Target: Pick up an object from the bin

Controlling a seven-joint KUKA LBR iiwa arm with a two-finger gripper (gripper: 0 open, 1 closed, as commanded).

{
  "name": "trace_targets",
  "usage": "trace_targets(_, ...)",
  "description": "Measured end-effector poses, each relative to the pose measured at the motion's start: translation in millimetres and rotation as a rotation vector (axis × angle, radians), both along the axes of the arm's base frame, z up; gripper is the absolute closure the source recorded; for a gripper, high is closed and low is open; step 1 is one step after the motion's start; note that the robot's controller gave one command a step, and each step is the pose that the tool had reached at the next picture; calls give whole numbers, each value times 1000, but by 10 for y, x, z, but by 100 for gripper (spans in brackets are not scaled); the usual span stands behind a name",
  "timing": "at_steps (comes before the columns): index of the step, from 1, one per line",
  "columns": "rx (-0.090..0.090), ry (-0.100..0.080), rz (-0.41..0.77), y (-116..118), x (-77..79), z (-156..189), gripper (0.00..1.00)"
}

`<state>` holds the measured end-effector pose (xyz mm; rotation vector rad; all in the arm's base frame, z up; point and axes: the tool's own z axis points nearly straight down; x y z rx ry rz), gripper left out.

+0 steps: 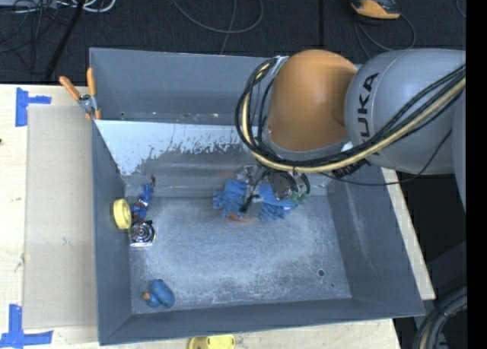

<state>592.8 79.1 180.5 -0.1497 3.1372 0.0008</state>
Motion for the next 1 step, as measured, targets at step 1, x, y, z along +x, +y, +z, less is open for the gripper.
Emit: trace_targets(1, -1, 8, -6, 78, -32, 403, 100)
